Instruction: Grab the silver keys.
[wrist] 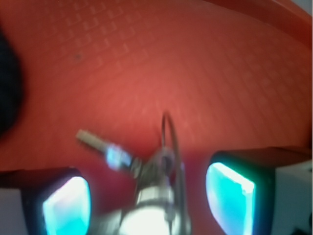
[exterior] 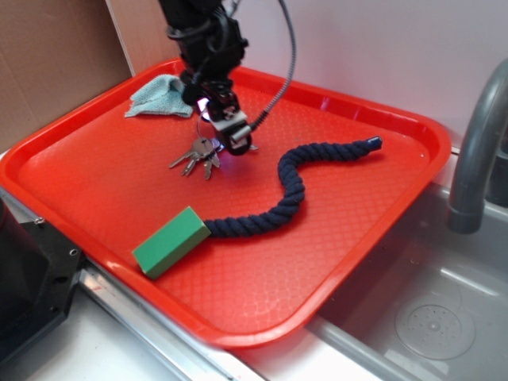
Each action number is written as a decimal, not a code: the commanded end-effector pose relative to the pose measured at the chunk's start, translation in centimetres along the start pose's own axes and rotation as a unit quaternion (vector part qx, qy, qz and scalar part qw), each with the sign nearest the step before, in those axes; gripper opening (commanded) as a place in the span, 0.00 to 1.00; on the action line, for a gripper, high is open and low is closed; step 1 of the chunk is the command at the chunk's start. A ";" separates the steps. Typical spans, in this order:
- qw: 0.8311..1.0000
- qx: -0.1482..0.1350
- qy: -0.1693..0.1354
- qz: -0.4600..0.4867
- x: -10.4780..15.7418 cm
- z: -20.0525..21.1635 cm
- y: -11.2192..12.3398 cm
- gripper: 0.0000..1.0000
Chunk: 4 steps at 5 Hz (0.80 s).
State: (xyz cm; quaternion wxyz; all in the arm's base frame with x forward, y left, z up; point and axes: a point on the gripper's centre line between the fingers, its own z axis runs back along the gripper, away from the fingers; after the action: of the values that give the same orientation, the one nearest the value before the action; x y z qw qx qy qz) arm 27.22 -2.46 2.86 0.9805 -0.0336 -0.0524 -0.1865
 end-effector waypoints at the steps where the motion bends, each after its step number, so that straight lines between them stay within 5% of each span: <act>1: 1.000 0.020 -0.005 -0.009 2.1 0.2 0.0 0.00; 3: 1.000 0.007 -0.013 0.023 0.9 3.3 0.1 0.00; 4: 0.992 0.020 0.000 0.125 -0.3 8.5 1.4 0.00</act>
State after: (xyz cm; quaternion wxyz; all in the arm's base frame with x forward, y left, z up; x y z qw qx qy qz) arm 25.92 -0.14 9.28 0.9974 -0.0245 -0.0142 -0.0663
